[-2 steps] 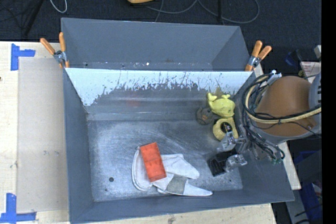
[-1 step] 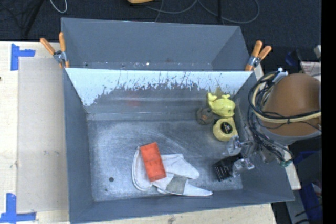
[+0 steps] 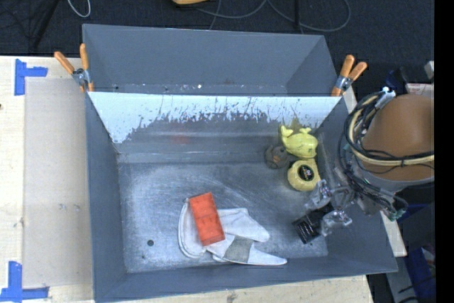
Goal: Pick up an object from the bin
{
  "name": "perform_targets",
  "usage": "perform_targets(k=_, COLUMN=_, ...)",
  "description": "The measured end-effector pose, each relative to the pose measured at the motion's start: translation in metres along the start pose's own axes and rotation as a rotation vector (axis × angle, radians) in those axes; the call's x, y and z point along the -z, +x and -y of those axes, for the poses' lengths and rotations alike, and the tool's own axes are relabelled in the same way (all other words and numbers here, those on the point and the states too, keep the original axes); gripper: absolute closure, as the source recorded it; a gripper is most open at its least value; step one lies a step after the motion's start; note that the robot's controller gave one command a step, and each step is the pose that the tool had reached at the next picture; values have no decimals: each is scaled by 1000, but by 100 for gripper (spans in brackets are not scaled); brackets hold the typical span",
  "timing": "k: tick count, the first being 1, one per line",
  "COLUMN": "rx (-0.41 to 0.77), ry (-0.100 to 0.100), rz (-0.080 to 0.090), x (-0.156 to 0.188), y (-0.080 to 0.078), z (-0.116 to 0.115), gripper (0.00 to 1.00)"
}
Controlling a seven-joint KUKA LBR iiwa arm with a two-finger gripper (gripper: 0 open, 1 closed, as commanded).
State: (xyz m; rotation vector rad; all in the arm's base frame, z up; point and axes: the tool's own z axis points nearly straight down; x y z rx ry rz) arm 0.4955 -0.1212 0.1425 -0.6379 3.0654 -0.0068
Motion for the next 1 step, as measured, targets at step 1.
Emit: perform_targets(k=1, rx=-183, ry=-6, rz=-9, x=100, y=9, z=-14, gripper=100)
